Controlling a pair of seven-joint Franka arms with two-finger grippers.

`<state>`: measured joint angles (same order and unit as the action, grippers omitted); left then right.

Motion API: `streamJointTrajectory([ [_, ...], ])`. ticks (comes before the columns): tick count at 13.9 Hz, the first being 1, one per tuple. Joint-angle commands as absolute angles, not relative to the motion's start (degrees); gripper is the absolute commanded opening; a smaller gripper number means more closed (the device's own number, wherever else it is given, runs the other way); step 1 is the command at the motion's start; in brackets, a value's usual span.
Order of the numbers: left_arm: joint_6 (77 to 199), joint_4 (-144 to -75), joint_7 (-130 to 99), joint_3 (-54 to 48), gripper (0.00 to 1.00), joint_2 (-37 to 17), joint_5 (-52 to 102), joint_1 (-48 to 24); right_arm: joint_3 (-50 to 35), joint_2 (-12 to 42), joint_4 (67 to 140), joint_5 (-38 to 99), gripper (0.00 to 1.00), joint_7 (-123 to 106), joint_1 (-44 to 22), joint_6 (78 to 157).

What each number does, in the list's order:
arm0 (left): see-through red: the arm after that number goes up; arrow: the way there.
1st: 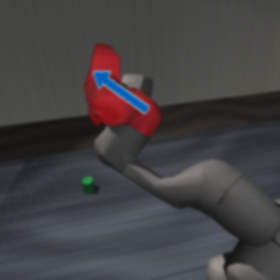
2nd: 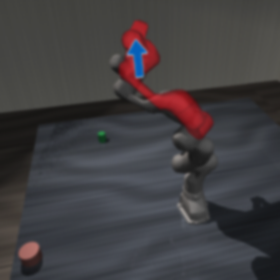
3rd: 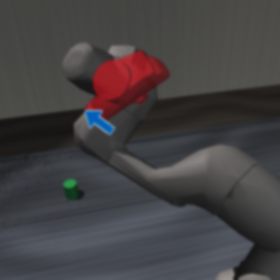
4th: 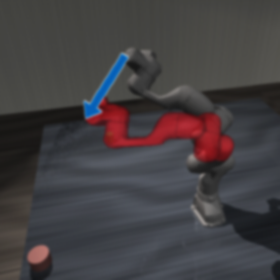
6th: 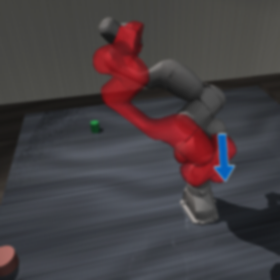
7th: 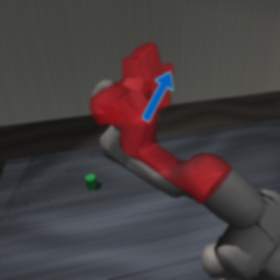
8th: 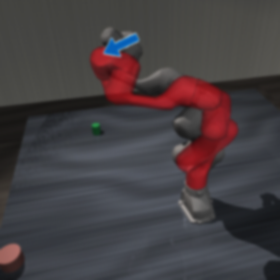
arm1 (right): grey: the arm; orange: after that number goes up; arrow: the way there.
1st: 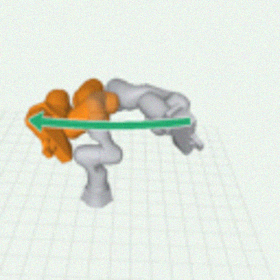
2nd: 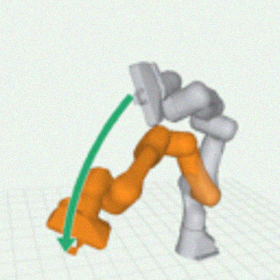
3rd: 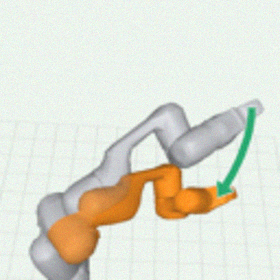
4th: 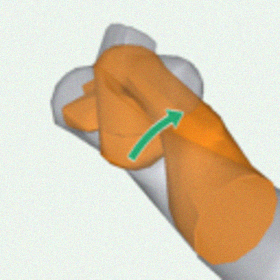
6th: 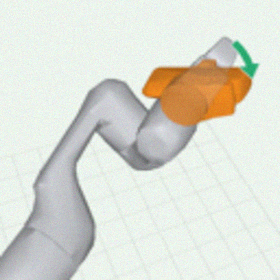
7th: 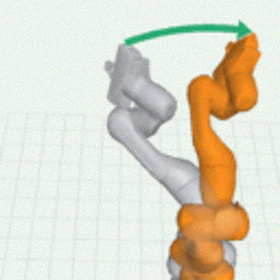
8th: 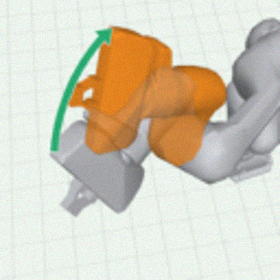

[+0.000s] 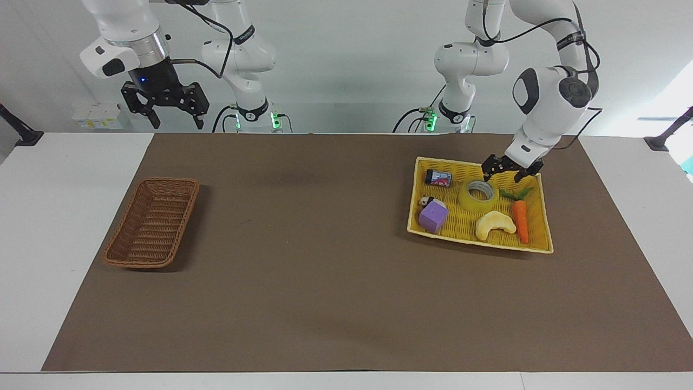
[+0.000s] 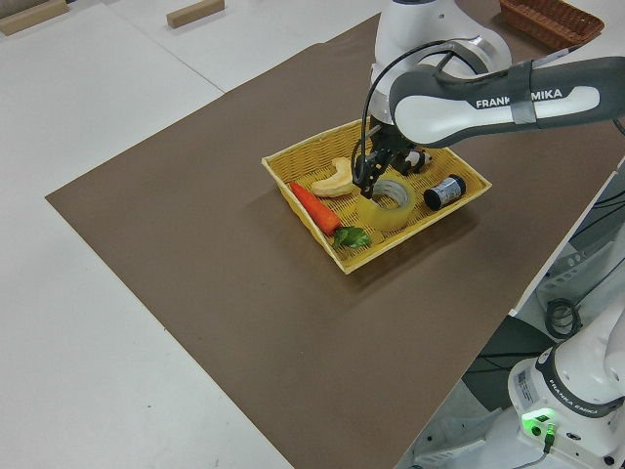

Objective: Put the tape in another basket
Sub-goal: 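Reach the left gripper into the yellow basket and grasp the tape roll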

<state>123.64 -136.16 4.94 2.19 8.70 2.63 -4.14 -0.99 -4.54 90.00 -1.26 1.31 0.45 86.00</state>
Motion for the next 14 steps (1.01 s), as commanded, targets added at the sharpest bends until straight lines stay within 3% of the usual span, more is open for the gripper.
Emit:
streamJointTrajectory([
  [1,129.6,-140.0,7.5,2.7,1.00,7.7,1.8,-4.3,-1.3,-5.8,91.5,-0.3,1.00,1.4,1.1,86.5],
  [3,132.2,-141.0,8.9,2.8,1.00,6.3,1.8,-3.9,-1.3,-5.8,91.5,-0.3,1.00,1.3,1.1,86.5],
  [6,137.8,-143.2,9.0,2.8,0.62,4.7,1.8,-3.5,-1.3,-5.8,91.5,-0.3,1.00,1.3,1.1,86.5],
  [7,138.7,-143.6,9.0,2.8,0.37,4.0,1.9,-3.5,-1.3,-5.8,91.5,-0.3,1.00,1.3,1.1,86.5],
  [8,138.9,-143.5,8.7,2.8,0.00,3.7,2.3,-2.8,-1.3,-5.8,91.5,-0.3,1.00,1.3,1.1,86.5],
  [14,130.8,-134.7,9.2,2.8,0.00,1.5,4.3,-1.3,-1.3,-5.8,91.6,-0.2,1.00,1.3,1.3,86.4],
])
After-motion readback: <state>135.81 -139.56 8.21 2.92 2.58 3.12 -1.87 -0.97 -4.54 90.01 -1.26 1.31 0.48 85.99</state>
